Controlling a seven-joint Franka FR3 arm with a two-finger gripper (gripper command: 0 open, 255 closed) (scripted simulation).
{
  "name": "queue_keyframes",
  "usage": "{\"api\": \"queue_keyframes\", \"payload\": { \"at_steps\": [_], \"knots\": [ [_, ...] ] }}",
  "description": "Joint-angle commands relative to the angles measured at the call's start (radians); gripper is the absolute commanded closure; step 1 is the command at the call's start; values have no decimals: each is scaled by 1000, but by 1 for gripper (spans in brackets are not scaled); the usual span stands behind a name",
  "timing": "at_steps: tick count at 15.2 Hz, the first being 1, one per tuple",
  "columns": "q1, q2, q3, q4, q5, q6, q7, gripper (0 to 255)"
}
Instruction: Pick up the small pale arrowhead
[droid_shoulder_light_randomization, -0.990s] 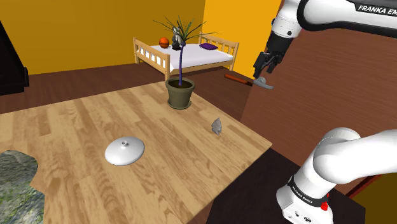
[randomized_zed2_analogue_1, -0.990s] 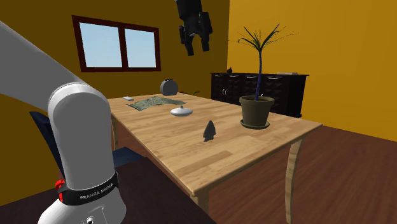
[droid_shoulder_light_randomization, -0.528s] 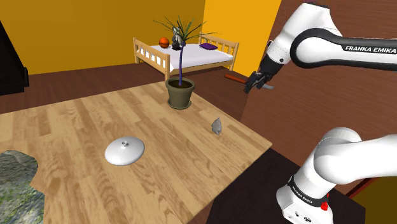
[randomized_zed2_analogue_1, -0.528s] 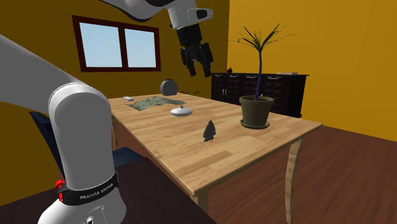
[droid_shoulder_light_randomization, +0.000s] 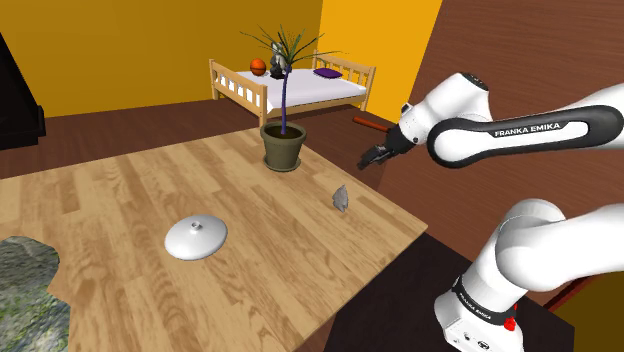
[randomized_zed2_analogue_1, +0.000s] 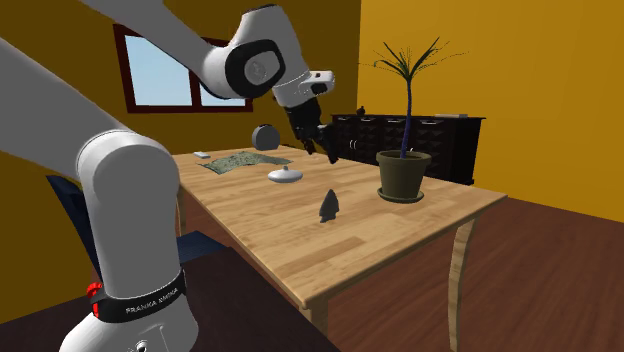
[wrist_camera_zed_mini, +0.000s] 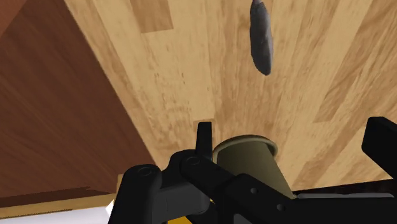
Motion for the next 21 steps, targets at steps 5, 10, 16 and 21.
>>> {"api": "queue_keyframes", "payload": {
  "at_steps": [5,10,16,21],
  "knots": [
    [205,308,-165,-93,81,589,-66,0],
    [322,410,-285,-103,72,721,-73,0],
    [422,482,-400,-108,33,806,-55,255],
    [422,482,-399,-108,34,805,-55,255]
  ]
}}
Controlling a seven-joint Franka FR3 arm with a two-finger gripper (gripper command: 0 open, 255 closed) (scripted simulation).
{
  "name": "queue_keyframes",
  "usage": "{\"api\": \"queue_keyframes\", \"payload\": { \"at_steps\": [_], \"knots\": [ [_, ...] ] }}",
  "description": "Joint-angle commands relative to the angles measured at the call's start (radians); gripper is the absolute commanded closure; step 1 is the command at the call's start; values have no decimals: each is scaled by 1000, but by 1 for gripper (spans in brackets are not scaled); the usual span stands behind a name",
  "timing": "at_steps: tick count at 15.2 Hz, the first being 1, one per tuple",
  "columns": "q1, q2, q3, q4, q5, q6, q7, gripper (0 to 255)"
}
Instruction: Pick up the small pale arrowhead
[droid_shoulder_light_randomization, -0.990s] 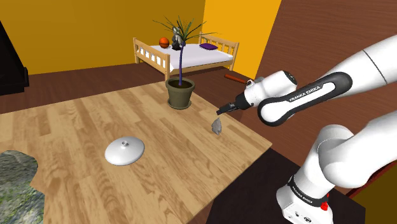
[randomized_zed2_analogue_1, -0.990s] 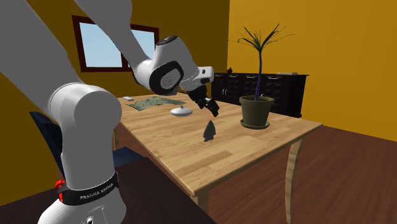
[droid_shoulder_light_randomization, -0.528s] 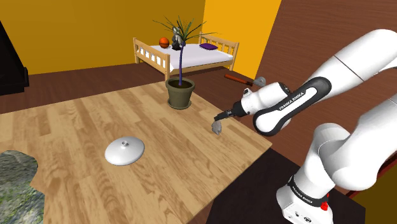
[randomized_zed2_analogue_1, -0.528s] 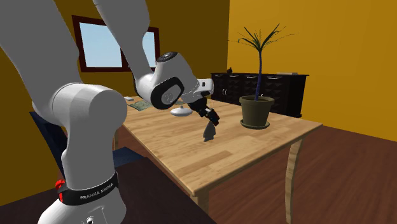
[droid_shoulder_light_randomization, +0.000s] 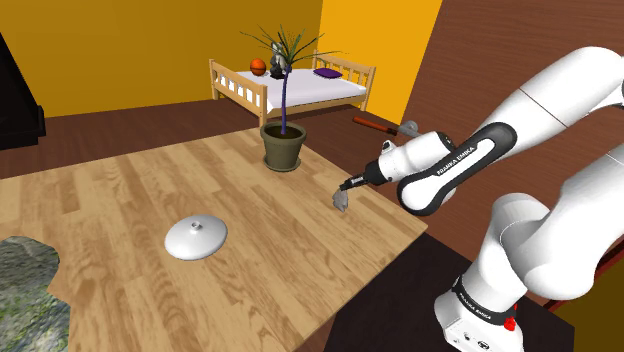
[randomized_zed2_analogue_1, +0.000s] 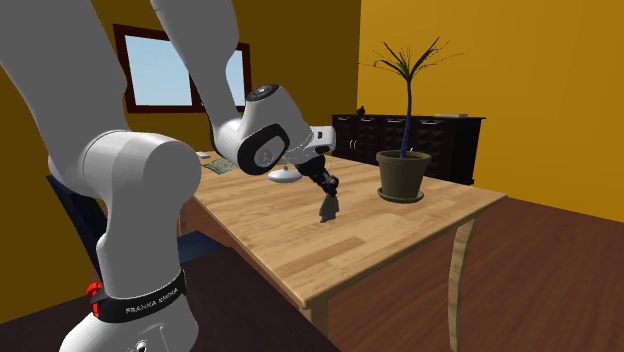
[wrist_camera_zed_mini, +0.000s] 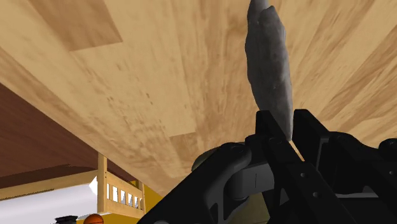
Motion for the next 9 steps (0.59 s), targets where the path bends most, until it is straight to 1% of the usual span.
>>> {"api": "queue_keyframes", "payload": {
  "at_steps": [1,4,6,9],
  "knots": [
    [0,0,0,0,0,0,0,255],
    [1,1,-1,0,-1,0,0,255],
    [-56,-41,66,2,30,-48,-18,255],
    [-131,-100,151,8,56,-119,-27,255]
  ]
}}
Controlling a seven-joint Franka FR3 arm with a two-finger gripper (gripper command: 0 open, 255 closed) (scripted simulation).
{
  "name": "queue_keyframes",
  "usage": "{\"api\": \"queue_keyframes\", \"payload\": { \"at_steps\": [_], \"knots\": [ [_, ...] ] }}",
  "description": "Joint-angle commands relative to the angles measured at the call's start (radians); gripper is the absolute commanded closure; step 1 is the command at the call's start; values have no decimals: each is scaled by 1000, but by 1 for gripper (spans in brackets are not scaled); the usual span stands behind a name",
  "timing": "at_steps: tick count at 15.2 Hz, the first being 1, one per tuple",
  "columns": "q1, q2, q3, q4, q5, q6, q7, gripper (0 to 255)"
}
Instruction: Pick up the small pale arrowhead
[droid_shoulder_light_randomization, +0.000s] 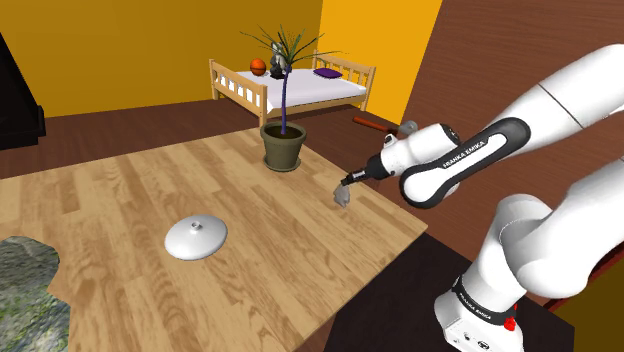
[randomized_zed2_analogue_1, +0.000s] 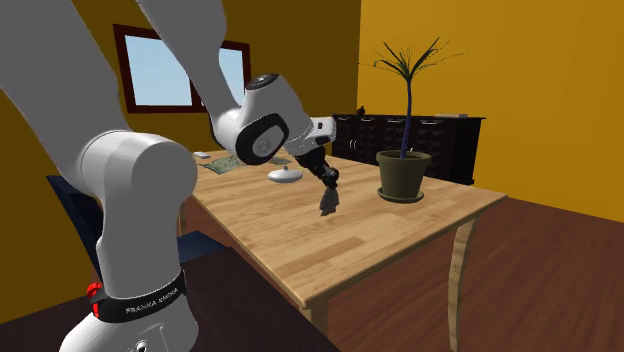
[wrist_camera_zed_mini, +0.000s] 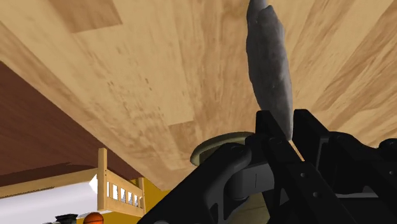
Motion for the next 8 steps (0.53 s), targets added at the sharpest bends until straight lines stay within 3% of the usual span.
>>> {"api": "queue_keyframes", "payload": {
  "at_steps": [1,8],
  "knots": [
    [-47,-38,54,6,13,-49,-1,255],
    [-152,-159,162,34,11,-207,19,255]
  ]
}}
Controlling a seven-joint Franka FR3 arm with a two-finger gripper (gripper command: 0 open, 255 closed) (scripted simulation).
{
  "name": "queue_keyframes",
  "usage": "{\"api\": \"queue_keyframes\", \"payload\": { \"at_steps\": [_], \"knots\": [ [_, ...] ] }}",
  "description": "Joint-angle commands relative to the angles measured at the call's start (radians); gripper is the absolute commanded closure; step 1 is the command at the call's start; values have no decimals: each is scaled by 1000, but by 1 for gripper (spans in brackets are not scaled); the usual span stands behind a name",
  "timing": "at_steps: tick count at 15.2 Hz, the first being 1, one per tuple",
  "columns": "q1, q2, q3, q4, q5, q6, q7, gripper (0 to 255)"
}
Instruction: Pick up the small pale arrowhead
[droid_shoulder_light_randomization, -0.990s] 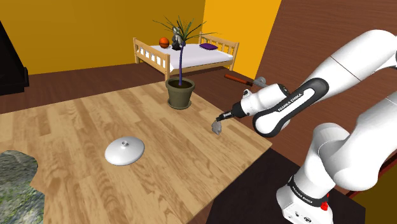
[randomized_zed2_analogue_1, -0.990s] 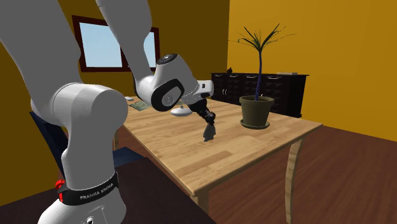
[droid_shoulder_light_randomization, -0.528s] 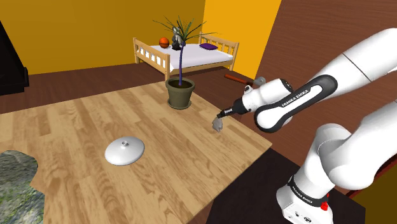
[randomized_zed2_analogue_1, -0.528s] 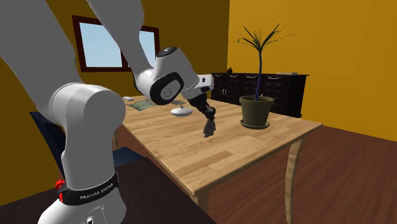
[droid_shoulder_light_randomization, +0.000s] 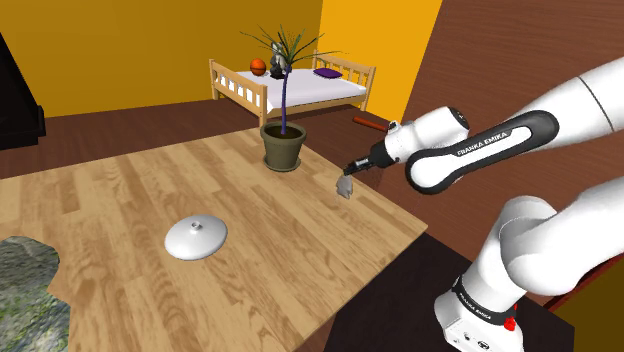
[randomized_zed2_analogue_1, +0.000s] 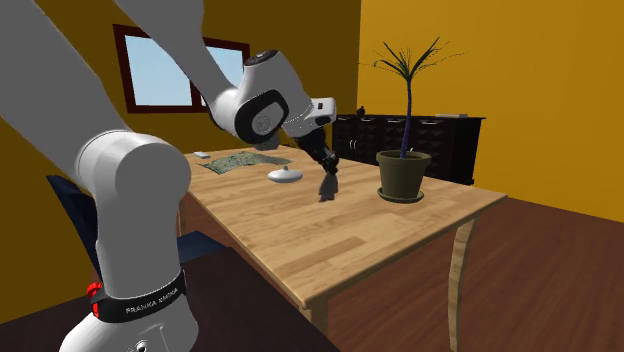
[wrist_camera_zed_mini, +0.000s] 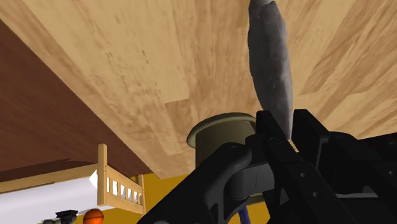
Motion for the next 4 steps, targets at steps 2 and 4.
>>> {"api": "queue_keyframes", "payload": {
  "at_steps": [2,4],
  "knots": [
    [-32,-49,32,16,-5,-68,11,255],
    [-33,-51,33,17,-6,-71,12,255]
  ]
}}
